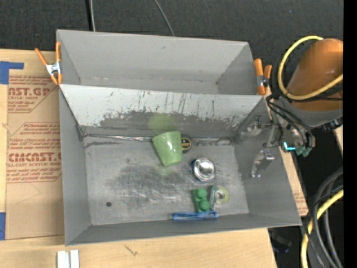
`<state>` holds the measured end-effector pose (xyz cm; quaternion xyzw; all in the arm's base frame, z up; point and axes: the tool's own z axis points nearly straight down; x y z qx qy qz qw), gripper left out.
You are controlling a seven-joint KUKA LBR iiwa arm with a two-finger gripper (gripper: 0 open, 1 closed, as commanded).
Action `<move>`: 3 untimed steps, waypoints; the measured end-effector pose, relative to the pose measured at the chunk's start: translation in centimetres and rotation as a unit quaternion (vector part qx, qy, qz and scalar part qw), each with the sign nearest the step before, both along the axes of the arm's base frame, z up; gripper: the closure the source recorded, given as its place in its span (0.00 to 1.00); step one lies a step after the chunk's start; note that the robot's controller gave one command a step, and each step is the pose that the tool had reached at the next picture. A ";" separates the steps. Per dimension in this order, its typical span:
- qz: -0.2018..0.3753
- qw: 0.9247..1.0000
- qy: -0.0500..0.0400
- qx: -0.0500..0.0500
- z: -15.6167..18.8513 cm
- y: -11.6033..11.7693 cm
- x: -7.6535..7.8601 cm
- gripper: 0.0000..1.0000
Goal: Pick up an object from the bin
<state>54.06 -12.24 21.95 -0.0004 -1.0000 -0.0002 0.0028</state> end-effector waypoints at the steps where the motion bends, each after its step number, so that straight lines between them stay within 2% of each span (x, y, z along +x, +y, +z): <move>1: 0.195 0.981 -0.006 -0.001 -14.6 6.3 5.1 0.00; 2: 0.166 0.986 -0.009 0.000 -11.7 7.8 2.2 0.00; 3: 0.158 0.987 -0.004 0.000 -11.6 7.0 2.1 0.00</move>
Offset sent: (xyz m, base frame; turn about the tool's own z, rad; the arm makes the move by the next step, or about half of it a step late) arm 0.0482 0.0635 -0.1495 -0.3939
